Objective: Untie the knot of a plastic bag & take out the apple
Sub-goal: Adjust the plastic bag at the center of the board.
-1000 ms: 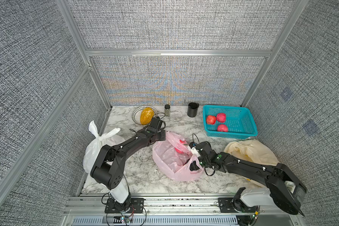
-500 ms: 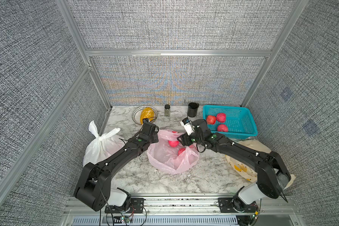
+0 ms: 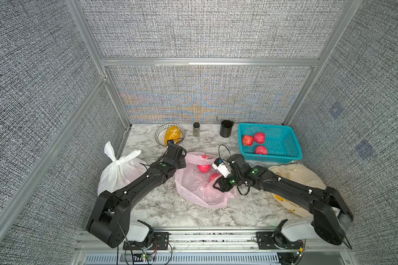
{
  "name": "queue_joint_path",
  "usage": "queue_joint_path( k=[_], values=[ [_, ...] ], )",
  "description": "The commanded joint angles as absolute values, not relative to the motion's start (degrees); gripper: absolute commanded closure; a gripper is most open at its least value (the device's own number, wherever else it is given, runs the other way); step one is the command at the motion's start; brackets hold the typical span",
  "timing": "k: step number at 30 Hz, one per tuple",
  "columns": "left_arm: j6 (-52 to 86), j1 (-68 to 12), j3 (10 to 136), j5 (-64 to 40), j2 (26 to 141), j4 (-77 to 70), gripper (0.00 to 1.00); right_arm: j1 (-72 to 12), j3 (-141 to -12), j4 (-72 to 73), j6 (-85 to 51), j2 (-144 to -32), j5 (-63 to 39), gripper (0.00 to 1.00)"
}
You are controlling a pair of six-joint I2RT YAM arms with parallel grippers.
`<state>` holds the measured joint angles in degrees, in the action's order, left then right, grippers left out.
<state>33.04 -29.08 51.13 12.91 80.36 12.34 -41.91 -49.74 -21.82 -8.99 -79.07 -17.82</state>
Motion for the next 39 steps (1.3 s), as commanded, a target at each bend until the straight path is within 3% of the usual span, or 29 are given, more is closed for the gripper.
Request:
queue_joint_path(
  k=[1, 13, 21, 25, 35, 36, 37, 39],
  values=[
    [33.5, -29.1, 51.0, 12.8, 80.8, 11.1, 0.72, -41.5, -42.4, -22.2, -16.0, -75.5, -16.2, 0.46],
    [33.8, -29.4, 48.5, 11.6, 78.7, 9.1, 0.70, -31.0, -32.9, -3.1, -20.3, -77.7, -9.4, 0.49],
    [33.9, -31.1, 47.7, 11.6, 78.3, 7.9, 0.70, -35.6, -44.0, -16.6, -16.6, -74.2, -8.9, 0.32],
    [33.9, -31.9, 48.5, 11.5, 79.3, 7.1, 0.70, -36.5, -49.7, -20.4, -17.6, -73.2, -8.0, 0.31],
    [33.0, -33.0, 49.8, 11.7, 79.0, 7.6, 0.70, -38.6, -60.9, -25.6, -24.2, -85.8, -3.4, 0.29],
    [33.0, -33.0, 49.7, 11.7, 78.9, 7.6, 0.70, -38.7, -60.8, -25.6, -24.8, -85.9, -2.9, 0.12],
    [33.0, -33.0, 49.7, 11.6, 78.9, 7.6, 0.70, -38.7, -60.4, -25.4, -25.1, -86.0, -2.9, 0.05],
    [33.0, -33.0, 49.5, 11.6, 78.9, 7.6, 0.70, -39.0, -59.7, -24.4, -25.5, -85.6, -3.2, 0.02]
  ],
)
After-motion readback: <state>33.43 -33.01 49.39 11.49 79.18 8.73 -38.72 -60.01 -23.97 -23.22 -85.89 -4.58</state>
